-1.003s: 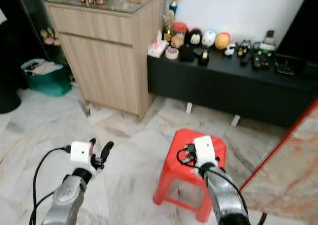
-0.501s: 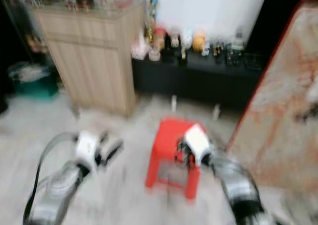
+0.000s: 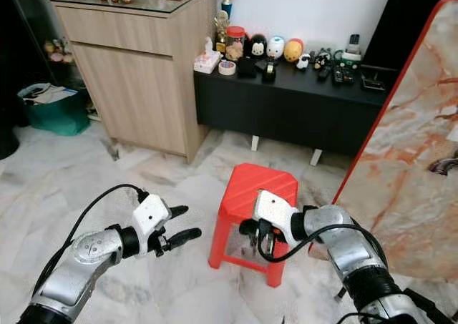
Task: Hang keys on a hook
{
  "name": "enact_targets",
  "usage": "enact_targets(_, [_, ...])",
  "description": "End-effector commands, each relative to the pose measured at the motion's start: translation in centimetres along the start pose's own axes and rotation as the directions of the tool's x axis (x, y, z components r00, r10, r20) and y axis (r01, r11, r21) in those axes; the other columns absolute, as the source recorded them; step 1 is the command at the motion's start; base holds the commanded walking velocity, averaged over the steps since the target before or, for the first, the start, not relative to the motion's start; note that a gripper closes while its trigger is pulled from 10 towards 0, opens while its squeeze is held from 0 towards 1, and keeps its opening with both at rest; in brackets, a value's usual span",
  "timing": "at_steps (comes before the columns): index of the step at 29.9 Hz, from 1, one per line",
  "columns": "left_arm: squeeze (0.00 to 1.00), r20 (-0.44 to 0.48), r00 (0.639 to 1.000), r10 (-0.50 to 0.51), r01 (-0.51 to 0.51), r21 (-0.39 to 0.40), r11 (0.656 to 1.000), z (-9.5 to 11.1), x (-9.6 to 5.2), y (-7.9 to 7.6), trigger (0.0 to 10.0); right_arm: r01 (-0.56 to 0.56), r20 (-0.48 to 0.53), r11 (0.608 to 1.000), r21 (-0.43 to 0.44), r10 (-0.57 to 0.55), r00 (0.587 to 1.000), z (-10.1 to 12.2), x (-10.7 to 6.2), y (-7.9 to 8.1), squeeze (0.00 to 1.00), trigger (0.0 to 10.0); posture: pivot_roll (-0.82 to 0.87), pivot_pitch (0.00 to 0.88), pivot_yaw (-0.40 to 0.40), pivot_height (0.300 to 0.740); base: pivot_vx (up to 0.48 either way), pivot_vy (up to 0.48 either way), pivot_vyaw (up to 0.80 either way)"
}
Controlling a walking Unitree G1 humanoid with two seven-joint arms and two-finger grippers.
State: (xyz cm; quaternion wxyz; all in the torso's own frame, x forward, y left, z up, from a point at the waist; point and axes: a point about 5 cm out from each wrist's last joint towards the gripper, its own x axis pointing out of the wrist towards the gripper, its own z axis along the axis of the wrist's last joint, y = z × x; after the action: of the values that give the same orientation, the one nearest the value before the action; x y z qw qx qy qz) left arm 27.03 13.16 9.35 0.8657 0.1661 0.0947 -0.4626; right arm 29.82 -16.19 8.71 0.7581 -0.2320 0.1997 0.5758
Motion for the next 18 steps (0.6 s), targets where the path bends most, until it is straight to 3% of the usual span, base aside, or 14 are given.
enact_targets(1, [0.0, -0.007, 1.0, -0.025, 0.025, 0.035, 0.999, 0.7, 0.1, 0.1, 10.0, -0.042, -0.011, 0.998, -0.045, 0.042, 0.999, 0.4, -0.1, 0.0, 0.0, 10.0, 0.05, 0.0, -0.078, 0.74, 0.0, 0.0, 0.0])
enact_targets(4, [0.0, -0.01, 0.999, -0.042, 0.042, 0.039, 0.998, 1.0, 0.1, 0.1, 10.0, -0.071, -0.027, 0.995, -0.069, 0.069, 0.997, 0.3, 0.2, 0.4, 0.0, 10.0, 0.05, 0.0, -0.078, 0.74, 0.0, 0.0, 0.0])
enact_targets(7, [0.0, -0.011, 0.999, -0.051, 0.052, 0.042, 0.998, 1.3, 0.1, 0.1, 10.0, 0.015, 0.014, 0.998, -0.056, -0.014, 1.0, 1.1, 0.3, -0.8, 0.0, 10.0, 0.06, 0.0, -0.078, 0.74, 0.0, 0.0, 0.0])
enact_targets(18, [0.0, 0.081, 0.991, 0.103, -0.096, -0.094, 0.991, 1.2, 0.8, 0.9, 10.0, 0.143, 0.196, 0.986, -0.087, -0.124, 0.973, 6.0, -0.3, -3.0, 0.0, 10.0, 0.05, 0.0, -0.079, 0.74, 0.0, 0.0, 0.0])
